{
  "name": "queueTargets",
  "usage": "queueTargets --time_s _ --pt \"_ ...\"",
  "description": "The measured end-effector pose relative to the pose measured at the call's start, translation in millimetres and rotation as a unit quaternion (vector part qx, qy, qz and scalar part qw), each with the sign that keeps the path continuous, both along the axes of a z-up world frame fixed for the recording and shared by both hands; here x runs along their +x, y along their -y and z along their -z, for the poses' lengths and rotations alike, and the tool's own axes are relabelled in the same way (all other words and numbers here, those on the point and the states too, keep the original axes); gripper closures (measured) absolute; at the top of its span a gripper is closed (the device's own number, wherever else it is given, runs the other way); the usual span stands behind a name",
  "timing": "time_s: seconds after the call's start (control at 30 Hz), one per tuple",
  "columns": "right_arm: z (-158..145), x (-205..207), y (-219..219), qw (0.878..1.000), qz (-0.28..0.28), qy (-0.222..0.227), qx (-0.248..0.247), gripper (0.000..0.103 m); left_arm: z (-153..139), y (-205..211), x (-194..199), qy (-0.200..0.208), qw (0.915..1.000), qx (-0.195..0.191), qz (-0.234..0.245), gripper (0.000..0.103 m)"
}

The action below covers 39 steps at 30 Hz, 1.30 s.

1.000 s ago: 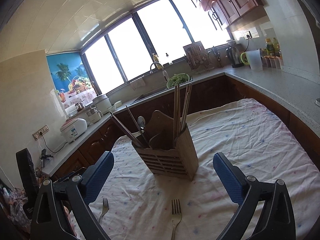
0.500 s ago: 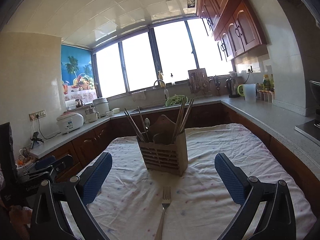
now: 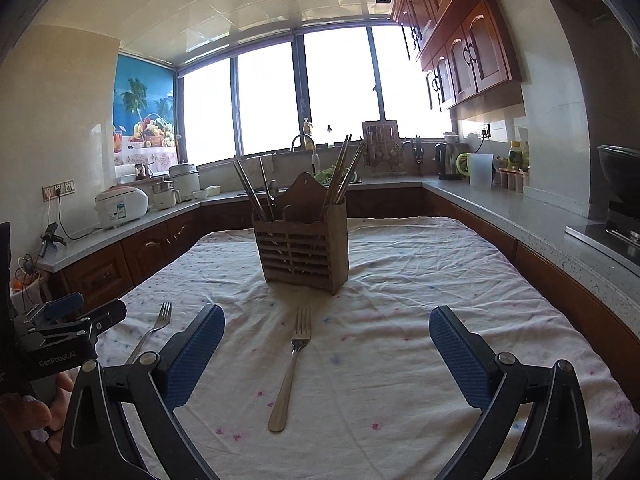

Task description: Organize utensils

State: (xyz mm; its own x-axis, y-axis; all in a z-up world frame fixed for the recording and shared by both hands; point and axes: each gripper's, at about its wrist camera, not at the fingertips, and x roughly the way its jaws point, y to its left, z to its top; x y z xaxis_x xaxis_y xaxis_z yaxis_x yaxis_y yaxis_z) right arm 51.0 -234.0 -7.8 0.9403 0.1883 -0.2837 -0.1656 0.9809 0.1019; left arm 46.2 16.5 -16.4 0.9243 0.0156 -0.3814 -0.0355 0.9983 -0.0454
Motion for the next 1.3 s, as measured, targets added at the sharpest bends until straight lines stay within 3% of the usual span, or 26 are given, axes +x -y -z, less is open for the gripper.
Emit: queueTargets --time_s 1.3 --pt "7.1 -8.7 2.9 1.000 -0.008 0.012 0.006 0.000 -10.9 13.4 -9.3 0.023 0.9985 0.048 -0.014 0.000"
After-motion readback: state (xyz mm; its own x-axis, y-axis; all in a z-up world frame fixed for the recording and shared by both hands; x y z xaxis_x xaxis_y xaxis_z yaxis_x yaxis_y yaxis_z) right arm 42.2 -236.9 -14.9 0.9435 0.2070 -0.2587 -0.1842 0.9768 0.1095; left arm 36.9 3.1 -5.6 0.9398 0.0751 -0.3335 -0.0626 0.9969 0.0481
